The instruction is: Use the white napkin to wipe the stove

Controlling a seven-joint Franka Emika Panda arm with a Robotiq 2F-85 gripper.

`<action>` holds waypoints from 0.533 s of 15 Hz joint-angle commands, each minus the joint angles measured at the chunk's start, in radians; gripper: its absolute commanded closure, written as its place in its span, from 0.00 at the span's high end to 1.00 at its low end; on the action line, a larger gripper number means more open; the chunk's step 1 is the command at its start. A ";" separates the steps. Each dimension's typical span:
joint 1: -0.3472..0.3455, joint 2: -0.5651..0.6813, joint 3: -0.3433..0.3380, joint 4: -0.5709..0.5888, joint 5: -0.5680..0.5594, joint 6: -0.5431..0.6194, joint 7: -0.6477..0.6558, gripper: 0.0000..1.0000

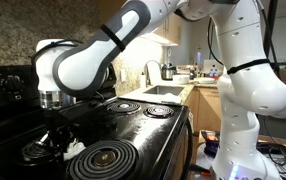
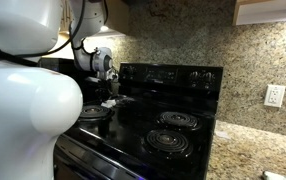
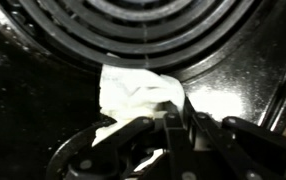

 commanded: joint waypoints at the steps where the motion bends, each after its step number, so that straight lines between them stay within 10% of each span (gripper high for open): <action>1: 0.023 0.147 0.037 0.051 0.104 0.072 -0.079 0.09; 8: 0.026 0.225 0.083 0.123 0.261 0.103 -0.191 0.08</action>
